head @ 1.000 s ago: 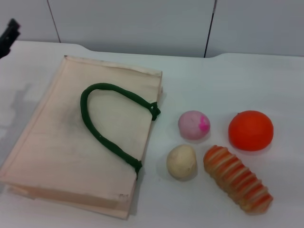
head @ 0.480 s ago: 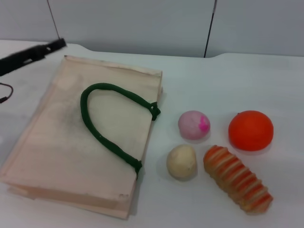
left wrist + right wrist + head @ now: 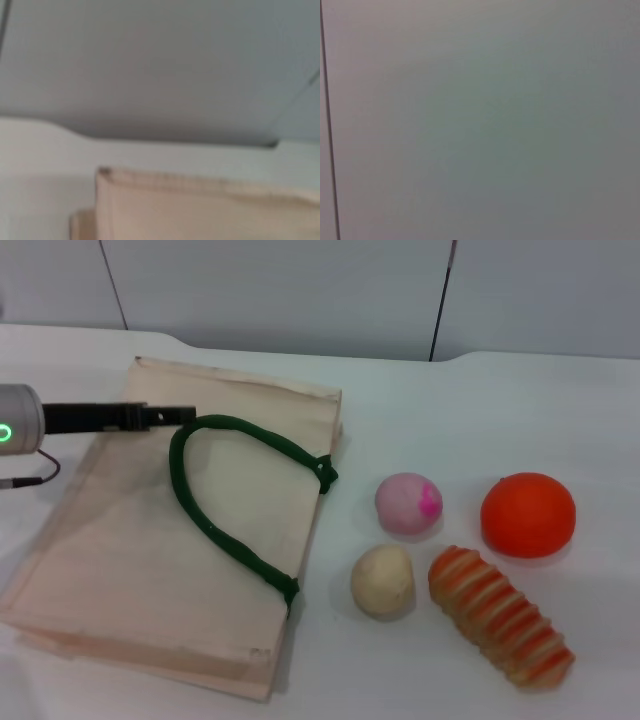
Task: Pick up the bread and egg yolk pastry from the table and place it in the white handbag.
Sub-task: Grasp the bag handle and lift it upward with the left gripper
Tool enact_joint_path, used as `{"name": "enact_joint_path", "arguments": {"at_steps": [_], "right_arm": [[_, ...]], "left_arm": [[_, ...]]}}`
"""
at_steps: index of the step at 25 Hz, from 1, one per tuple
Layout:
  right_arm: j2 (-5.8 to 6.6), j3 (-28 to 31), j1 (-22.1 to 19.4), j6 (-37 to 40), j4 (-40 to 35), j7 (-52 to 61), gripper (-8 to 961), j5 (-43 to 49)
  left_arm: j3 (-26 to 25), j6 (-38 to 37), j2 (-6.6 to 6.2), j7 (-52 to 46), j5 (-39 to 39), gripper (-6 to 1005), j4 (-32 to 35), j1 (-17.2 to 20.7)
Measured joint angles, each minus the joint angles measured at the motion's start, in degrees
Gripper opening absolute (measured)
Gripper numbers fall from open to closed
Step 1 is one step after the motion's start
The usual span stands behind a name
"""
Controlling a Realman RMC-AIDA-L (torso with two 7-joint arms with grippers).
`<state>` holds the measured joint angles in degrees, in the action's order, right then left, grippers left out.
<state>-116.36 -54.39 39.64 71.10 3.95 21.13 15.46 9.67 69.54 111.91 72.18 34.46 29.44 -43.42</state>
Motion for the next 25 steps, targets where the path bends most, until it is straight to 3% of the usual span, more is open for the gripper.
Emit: {"name": "enact_joint_path", "arguments": {"at_steps": [7,16,25], "right_arm": [[0.0,0.08,0.0,0.0,0.0,0.01,889,-0.14],[0.0,0.08,0.16,0.0,0.0,0.04,888,-0.13],[0.0,0.08,0.36,0.01,0.0,0.05,889,-0.01]], "left_arm": [[0.14,1.2,-0.14,-2.4,-7.55,859,-0.39,-1.89],[6.63,1.3,-0.71,-5.79,-8.11,860,-1.33,-1.93],[7.02,1.47,-0.53,-4.44,-7.51,859,-1.33,-2.57]]}}
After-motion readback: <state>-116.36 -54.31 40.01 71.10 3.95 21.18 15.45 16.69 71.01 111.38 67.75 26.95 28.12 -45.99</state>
